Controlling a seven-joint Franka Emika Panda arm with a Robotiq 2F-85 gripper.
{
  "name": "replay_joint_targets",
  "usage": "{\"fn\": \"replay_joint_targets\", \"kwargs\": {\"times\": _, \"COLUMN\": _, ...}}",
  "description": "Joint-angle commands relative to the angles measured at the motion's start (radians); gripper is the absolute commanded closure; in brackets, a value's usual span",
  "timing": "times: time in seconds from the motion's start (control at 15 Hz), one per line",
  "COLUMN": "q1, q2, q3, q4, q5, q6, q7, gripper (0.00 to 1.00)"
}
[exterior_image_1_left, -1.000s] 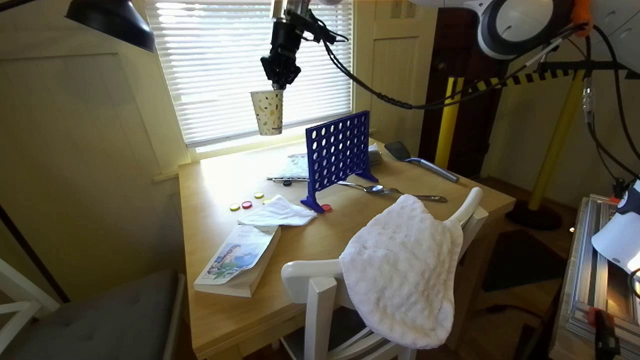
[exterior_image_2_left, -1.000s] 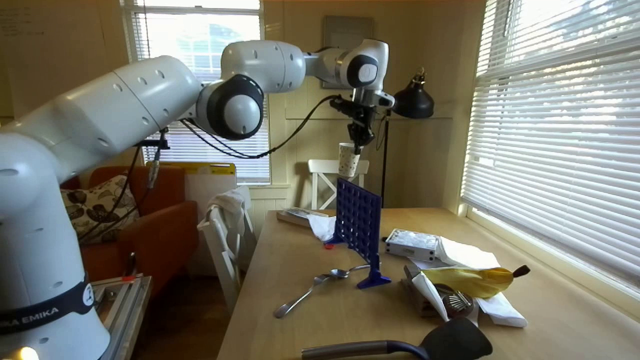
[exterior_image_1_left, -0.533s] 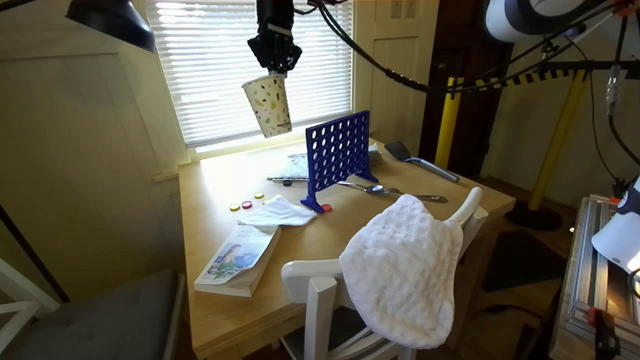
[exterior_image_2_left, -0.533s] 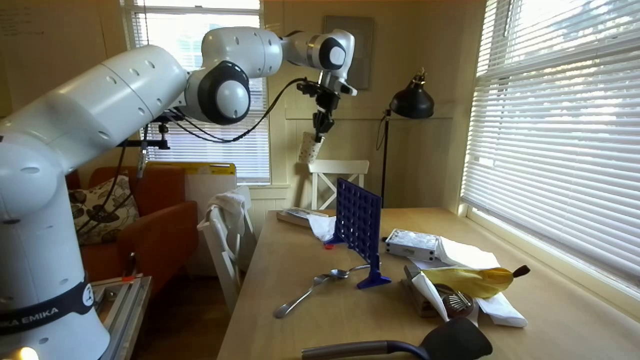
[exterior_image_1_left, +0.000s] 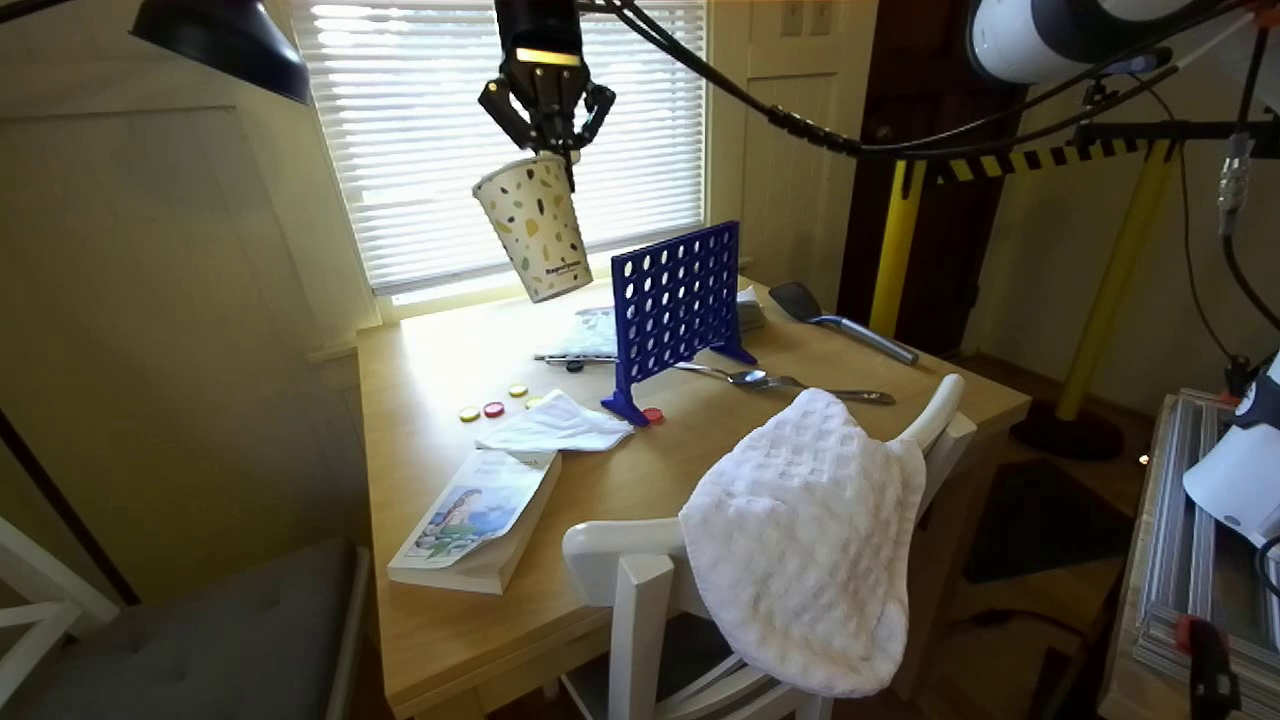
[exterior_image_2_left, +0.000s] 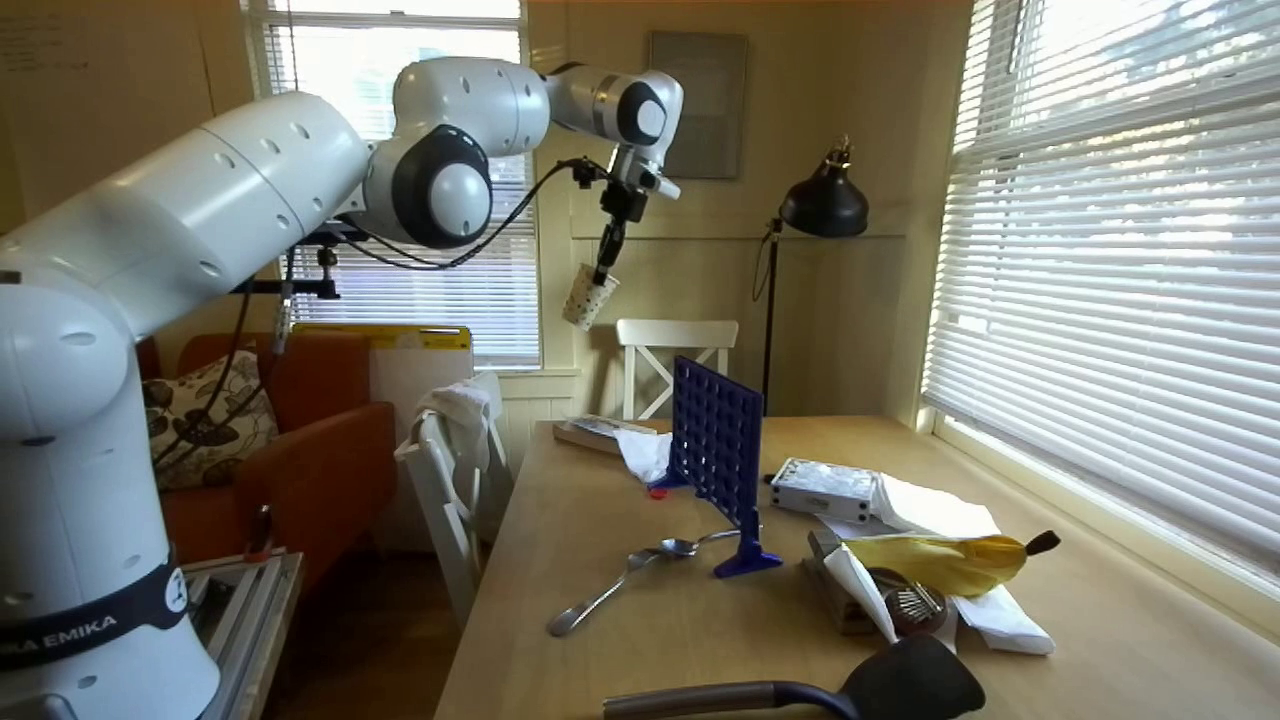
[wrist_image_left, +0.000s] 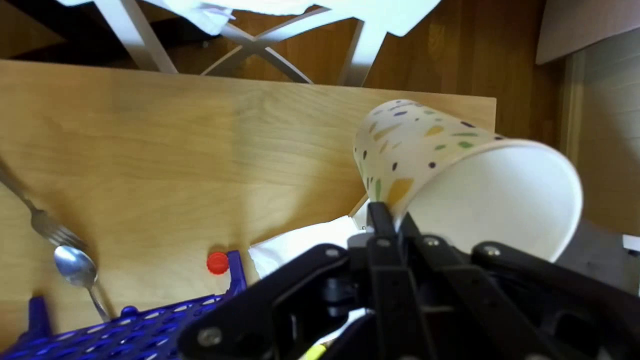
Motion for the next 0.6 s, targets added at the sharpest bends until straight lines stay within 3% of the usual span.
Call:
{"fn": "replay_joint_targets", "kwargs": {"times": 0.0, "q1": 0.004, "q2": -0.005, "q3": 0.007, "q4": 0.006, "q5": 0.019, "q6": 0.069, "q7": 0.108, "gripper": 0.99}}
{"fn": "replay_joint_targets", "kwargs": {"times": 0.07, "q1": 0.002, "q2": -0.009, "q3": 0.004, "q4": -0.014, "q5": -0.001, "q6": 0.041, "q7": 0.062, "gripper": 0.96}}
{"fn": "replay_joint_targets", "kwargs": {"times": 0.53, "q1": 0.002, "q2": -0.011, "q3": 0.004, "q4": -0.017, "q5": -0.001, "q6": 0.066, "q7": 0.082, "gripper": 0.99}}
